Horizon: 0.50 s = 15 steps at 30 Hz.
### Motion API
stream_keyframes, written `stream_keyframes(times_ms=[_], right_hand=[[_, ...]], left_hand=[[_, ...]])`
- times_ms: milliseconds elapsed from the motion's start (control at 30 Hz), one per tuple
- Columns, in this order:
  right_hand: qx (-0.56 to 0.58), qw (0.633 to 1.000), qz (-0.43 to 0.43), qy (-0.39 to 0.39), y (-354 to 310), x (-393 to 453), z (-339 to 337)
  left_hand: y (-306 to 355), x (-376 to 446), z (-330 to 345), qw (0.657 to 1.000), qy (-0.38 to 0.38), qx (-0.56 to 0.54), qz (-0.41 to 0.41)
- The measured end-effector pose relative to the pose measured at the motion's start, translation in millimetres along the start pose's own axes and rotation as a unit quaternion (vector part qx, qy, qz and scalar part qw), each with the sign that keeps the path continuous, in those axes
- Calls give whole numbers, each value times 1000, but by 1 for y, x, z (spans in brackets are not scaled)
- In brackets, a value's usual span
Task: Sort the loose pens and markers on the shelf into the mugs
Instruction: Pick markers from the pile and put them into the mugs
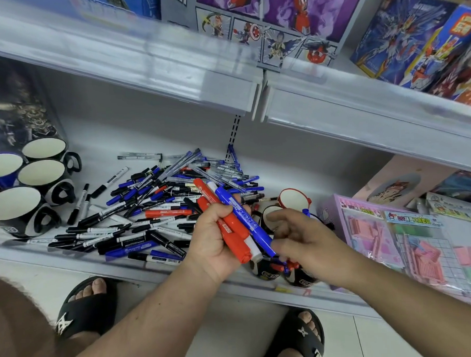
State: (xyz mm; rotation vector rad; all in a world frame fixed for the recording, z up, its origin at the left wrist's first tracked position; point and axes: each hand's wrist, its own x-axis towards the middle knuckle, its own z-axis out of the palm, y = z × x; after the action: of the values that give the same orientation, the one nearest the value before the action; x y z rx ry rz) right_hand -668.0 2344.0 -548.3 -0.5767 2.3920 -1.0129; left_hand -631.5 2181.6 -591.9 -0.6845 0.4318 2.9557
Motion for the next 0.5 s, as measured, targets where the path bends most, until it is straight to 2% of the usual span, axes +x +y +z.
stream_keyframes(times_ms=[133,200,267,400,500], right_hand=[[-37,998,-49,2,5,-10,19],[25,1000,-16,-1,8,-11,20],[123,990,61,13,13,-11,16],[334,922,181,83,28,-12,-8],[410,871,222,153,50,-5,-36]], left_hand=[[-9,0,5,999,-7,39,-26],[-11,5,2,996,22,75,-31],[-14,10,-2,995,53,85,-30],[-18,18,-13,996,84,1,-20],[-22,22,-16,996,84,13,-16]])
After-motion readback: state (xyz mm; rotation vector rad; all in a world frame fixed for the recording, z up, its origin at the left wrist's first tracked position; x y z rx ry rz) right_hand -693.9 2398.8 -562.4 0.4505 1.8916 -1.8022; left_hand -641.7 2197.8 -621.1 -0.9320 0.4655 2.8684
